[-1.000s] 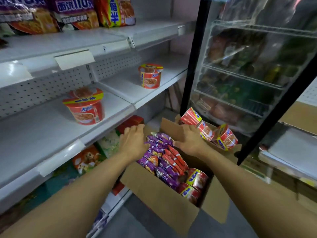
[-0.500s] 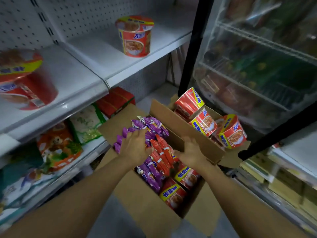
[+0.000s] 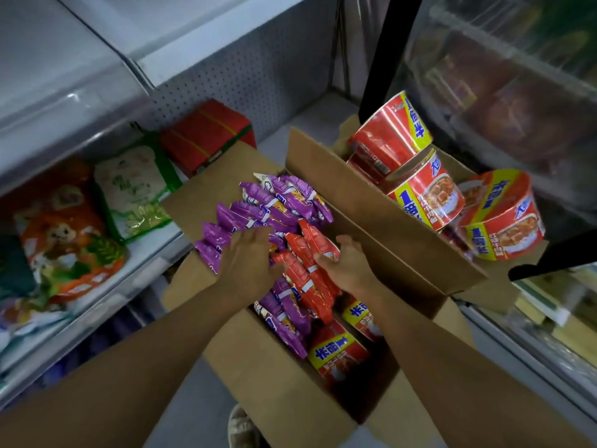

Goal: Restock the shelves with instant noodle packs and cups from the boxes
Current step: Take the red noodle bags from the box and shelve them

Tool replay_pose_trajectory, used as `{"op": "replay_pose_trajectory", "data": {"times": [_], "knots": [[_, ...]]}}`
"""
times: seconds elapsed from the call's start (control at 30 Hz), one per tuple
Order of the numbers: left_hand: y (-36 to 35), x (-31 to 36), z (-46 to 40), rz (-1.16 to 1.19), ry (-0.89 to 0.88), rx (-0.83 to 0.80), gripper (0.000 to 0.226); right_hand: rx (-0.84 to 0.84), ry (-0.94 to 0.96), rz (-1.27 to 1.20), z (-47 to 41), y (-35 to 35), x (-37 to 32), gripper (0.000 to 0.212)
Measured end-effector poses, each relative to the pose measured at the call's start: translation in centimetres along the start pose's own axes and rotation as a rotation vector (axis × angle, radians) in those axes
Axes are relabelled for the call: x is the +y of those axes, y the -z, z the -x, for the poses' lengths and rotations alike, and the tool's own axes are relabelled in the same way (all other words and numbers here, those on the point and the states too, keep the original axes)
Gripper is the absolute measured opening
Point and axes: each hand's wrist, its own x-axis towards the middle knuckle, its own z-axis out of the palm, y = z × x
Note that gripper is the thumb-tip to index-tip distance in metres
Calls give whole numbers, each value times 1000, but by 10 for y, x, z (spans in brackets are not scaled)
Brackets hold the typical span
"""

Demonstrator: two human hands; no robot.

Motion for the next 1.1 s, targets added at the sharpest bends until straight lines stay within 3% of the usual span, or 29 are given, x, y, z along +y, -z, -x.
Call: {"op": "replay_pose_trajectory", "data": {"times": [0.4, 0.6, 0.7, 1.1], "knots": [[-35, -14, -35, 43, -123, 31, 68, -18, -29, -139, -43, -32, 26, 56], [-41, -17, -40, 64, -152, 35, 67, 259, 44, 158, -41, -26, 39, 41], [-43, -18, -40, 64, -168, 38, 67, 277, -17, 258, -41, -20, 53, 41], [-35, -8, -31, 48, -194, -11, 67, 316, -86, -105, -4, 9, 75, 48]]}}
